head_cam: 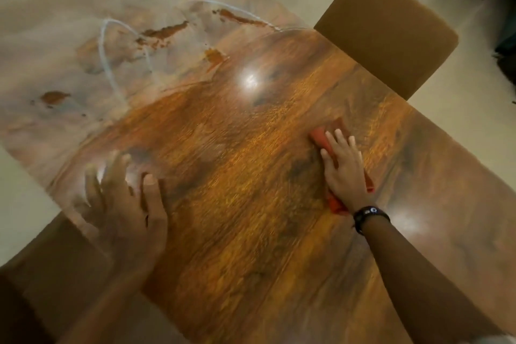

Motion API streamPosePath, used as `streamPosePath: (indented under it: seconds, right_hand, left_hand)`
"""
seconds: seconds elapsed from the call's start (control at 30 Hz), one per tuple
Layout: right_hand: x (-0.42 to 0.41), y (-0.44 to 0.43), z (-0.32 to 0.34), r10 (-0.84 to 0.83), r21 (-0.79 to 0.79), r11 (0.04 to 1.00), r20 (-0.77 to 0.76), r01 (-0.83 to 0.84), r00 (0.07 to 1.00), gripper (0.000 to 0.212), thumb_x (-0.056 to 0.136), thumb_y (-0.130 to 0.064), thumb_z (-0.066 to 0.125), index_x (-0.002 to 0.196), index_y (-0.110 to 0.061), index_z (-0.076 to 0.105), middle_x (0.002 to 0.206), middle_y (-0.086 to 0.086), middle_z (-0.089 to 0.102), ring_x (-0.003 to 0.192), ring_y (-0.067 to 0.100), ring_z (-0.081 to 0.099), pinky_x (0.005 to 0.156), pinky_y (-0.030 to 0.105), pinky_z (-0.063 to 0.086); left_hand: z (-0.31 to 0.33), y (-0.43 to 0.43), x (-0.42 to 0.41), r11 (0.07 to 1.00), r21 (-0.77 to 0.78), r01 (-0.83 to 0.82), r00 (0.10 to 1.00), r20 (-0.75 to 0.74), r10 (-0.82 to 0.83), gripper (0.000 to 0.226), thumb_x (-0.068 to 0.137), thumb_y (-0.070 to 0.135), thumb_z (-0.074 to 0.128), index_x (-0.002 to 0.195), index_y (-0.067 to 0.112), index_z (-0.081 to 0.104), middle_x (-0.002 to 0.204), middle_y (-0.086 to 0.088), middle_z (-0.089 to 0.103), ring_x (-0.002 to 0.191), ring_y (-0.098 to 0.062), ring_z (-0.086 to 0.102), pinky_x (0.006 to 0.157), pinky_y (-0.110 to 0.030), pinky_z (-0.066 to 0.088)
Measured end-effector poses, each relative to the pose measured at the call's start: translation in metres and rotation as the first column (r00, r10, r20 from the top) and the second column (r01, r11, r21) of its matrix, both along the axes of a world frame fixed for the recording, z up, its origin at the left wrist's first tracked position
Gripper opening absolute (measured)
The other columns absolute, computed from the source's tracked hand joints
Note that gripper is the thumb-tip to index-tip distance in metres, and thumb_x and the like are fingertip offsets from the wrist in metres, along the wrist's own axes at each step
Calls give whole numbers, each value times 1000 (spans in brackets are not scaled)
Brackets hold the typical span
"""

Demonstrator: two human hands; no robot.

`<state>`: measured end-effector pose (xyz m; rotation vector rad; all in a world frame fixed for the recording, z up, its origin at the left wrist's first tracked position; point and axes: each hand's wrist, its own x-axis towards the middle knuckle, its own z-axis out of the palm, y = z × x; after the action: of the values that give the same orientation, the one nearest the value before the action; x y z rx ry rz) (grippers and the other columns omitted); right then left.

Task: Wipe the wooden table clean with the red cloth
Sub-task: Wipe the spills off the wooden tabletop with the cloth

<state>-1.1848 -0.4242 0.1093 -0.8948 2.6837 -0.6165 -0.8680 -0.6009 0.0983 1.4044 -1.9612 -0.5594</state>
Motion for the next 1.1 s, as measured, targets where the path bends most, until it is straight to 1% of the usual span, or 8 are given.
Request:
streamPosePath:
  seconds: [0.13,0.23,0.3,0.4,0.53,0.67,0.87,1.1]
  right_hand:
    - [61,-26,-9,142,5,990,-41,-142,989,49,106,-36,39,154,-29,32,165,-4,19,154,26,4,122,57,9]
    - [156,-22,-15,375,9,927,-42,-375,926,49,107,-42,28,155,-37,23,166,-13,10,155,17,-5,125,45,-4]
    - [226,-9,-17,540,30,842,-46,-539,841,50,106,-43,20,156,-38,23,166,-14,11,155,18,-1,125,41,-5]
    - [300,19,-20,715,76,699,-60,-711,697,48,106,-41,21,152,-37,35,163,-12,24,152,19,19,120,44,21]
    - [274,21,-16,801,105,598,-61,-794,595,47,105,-36,29,152,-40,31,163,-16,22,152,13,17,120,41,21]
    - [178,-20,-13,667,39,745,-64,-666,743,61,99,-21,48,155,-35,27,164,-13,18,154,16,7,123,48,10]
    - [89,-128,-7,175,52,984,-55,-172,983,49,106,-33,42,153,-24,35,164,1,22,153,30,8,120,59,13]
    - [240,-145,-14,624,18,781,-54,-624,780,53,105,-25,43,155,-32,28,166,-9,14,155,21,-3,123,42,-5]
  left_hand:
    - [-15,-5,22,909,152,-388,922,50,385,61,102,46,33,152,12,26,163,-11,25,153,-35,12,116,-63,-6]
    - [-24,-15,16,778,286,-560,809,-14,587,63,104,45,27,153,7,27,161,-13,29,151,-32,23,121,-55,7]
    - [-26,-17,13,773,295,-561,799,-50,599,66,103,51,21,152,8,30,158,-12,36,146,-29,33,121,-50,19]
    - [-26,-17,15,787,330,-522,790,-162,592,76,96,62,14,153,14,31,155,-6,42,141,-24,41,117,-46,29]
    - [-26,-14,22,846,348,-403,814,-286,506,81,95,63,15,152,7,30,153,-13,41,140,-26,39,117,-43,31]
    - [-25,-12,24,851,370,-374,821,-295,489,82,95,63,14,155,8,24,159,-13,33,146,-24,32,120,-44,28]
    - [-27,-14,26,865,387,-318,811,-362,460,79,97,60,18,156,8,21,163,-12,26,150,-19,26,123,-39,23]
    - [-26,-14,29,866,416,-277,753,-466,464,70,100,54,20,157,12,17,163,-8,24,150,-17,25,123,-42,24]
